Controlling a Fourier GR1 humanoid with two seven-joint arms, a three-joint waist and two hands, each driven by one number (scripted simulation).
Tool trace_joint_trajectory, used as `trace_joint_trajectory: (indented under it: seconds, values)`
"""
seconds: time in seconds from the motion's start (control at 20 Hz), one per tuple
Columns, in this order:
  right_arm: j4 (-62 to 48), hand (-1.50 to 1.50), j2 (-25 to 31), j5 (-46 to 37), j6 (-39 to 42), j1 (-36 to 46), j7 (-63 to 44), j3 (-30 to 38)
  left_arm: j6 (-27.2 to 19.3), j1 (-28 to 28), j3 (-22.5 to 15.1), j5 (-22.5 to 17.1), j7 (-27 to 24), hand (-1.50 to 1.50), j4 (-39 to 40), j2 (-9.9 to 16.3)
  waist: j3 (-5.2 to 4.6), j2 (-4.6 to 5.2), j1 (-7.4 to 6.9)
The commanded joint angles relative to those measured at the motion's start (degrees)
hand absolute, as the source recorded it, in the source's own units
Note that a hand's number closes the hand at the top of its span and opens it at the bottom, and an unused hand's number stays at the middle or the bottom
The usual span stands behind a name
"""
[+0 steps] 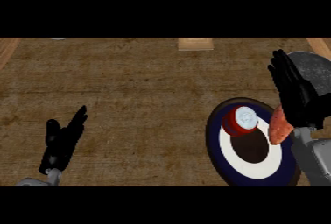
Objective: Pick the can from the plate and place it in the pan
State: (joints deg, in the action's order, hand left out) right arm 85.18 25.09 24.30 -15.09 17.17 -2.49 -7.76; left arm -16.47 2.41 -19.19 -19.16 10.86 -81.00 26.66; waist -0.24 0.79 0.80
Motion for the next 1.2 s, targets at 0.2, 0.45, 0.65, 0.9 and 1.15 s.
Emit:
trace_joint_trajectory:
  seconds: [0.2,0.45,0.65,0.9,1.15]
  values:
    - [6.8,1.50,8.2,-12.7,18.9,13.1,5.5,-16.2,4.4,5.9,-2.3,-2.2,-2.7,0.00,-5.3,-5.2,-0.21,-0.56,-5.70]
    - [5.5,-1.50,14.2,-33.6,14.9,15.7,21.2,-20.7,7.6,5.3,-2.2,-6.5,-4.0,0.00,-6.0,-8.5,0.21,-0.09,-3.76]
    - [2.4,-1.50,12.2,-33.1,14.6,15.2,35.8,-18.1,6.8,6.3,-0.6,-6.8,-2.6,0.00,-5.4,-9.1,0.30,-0.49,-1.75]
    - [4.0,-1.50,21.2,-49.6,20.5,17.8,24.5,-29.0,7.8,3.9,-0.9,-7.0,-2.9,0.00,-7.1,-8.3,0.02,-1.16,-1.47]
    - [7.8,-1.50,27.3,-66.7,26.0,23.2,12.3,-36.7,7.3,3.6,-1.1,-6.6,-3.4,0.00,-5.4,-9.3,-0.19,-1.73,-0.77]
